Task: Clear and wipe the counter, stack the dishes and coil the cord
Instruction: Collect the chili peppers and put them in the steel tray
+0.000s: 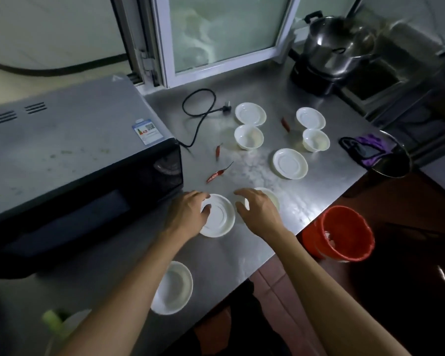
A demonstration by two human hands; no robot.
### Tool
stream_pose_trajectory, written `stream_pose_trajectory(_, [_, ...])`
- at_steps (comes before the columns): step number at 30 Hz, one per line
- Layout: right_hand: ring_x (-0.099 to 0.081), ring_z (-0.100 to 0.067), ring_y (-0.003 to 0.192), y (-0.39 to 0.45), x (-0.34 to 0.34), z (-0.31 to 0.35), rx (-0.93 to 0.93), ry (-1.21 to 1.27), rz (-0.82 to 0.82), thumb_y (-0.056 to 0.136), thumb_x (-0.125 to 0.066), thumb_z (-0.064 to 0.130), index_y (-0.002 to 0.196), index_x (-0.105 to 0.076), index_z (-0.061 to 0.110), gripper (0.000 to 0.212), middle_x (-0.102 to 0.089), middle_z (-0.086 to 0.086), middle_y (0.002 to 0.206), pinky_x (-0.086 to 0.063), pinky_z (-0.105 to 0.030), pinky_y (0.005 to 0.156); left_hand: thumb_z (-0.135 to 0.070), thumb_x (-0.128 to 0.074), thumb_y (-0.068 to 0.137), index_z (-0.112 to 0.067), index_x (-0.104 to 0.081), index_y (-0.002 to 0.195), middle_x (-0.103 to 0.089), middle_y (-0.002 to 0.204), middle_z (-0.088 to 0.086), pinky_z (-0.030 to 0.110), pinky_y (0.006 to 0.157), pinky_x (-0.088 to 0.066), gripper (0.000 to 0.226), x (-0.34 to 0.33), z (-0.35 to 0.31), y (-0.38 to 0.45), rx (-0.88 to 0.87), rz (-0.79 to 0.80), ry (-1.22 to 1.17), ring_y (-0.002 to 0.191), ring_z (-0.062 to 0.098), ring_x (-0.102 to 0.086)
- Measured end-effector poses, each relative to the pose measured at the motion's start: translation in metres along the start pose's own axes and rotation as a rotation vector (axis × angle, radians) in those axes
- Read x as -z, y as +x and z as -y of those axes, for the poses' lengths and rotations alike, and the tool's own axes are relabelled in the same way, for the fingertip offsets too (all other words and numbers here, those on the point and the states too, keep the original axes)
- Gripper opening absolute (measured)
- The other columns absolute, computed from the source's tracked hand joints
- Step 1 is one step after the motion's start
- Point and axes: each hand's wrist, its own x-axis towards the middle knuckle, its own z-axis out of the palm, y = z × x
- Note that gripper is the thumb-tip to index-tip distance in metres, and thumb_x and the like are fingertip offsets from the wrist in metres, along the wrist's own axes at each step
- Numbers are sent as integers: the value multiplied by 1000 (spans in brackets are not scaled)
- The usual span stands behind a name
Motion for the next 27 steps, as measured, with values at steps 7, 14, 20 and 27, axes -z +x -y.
stream_pose_trajectory(7, [-60,-27,117,105,-7,-48,130,84,146,93,-62,20,125,-66,18,32,-66,-4,128,-48,-43,100,-23,-67,91,-13,-68,118,-71,113,5,42,86,-56,29,-31,-9,65,149,-83,60,101,27,-66])
stream_pose_trajectory(14, [-63,-32,110,186,-16,-82,227,97,221,89,-62,14,120,-68,12,31,-69,-8,122,-52,-48,94,-14,-65,86,-15,-70,109,-70,104,6,42,79,-55,24,-58,-15,115,276,-103,140,94,30,-63])
stream_pose_trajectory(20, [-62,-35,110,230,-23,-83,300,81,278,90,-61,11,118,-69,9,29,-69,-10,121,-49,-46,98,-20,-63,87,-19,-71,113,-68,108,5,45,83,-53,27,-77,-9,149,398,-97,189,98,30,-61])
stream_pose_trajectory(27, [-64,-27,97,272,-45,-87,431,10,313,83,-57,3,97,-74,17,27,-72,0,105,-55,-45,85,-26,-64,92,-19,-69,115,-66,113,3,41,85,-48,25,-94,-6,171,387,-56,250,101,24,-57])
